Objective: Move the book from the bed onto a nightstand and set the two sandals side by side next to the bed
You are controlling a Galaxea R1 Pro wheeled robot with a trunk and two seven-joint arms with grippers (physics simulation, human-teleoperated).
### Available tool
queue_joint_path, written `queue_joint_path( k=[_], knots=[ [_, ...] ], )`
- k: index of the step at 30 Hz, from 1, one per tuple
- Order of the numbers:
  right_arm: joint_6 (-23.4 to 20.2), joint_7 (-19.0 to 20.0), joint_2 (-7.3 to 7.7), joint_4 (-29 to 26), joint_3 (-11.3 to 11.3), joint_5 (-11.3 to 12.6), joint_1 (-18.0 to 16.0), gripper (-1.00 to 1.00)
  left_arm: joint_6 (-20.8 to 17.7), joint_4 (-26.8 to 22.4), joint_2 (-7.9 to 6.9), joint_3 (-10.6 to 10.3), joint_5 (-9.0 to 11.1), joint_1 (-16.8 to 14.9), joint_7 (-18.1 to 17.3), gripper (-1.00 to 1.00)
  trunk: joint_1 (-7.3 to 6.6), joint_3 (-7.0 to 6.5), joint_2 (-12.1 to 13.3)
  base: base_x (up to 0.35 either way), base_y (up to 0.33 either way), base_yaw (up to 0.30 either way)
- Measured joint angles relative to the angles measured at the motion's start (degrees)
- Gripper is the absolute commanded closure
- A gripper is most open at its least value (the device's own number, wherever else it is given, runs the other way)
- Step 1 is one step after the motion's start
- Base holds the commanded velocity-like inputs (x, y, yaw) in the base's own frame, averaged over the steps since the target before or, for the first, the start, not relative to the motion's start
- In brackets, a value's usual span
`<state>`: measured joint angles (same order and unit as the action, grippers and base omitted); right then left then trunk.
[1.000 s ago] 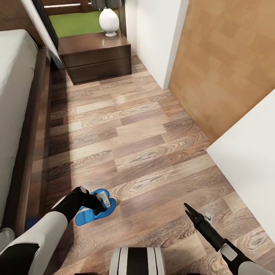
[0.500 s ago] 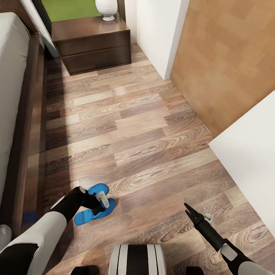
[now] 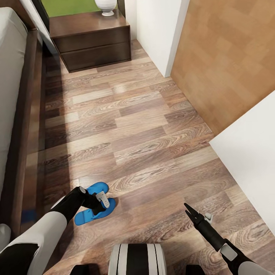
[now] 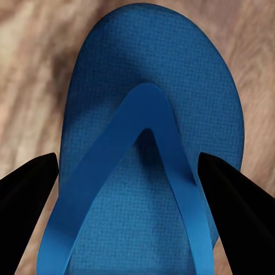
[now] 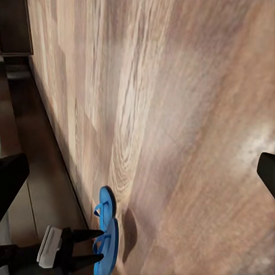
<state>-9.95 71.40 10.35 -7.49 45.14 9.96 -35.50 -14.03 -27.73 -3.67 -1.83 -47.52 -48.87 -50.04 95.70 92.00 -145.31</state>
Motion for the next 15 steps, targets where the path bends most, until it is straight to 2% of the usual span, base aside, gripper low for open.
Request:
queue_joint_path(
  k=[15],
  knots=[
    [0.0, 0.0, 0.0, 0.0, 0.0, 0.0, 0.0, -1.0, -0.03, 0.0, 0.33, -0.13, 0.0, 0.0, 0.03, 1.0, 0.0, 0.0, 0.0, 0.015, 0.002, 0.0]
  ],
)
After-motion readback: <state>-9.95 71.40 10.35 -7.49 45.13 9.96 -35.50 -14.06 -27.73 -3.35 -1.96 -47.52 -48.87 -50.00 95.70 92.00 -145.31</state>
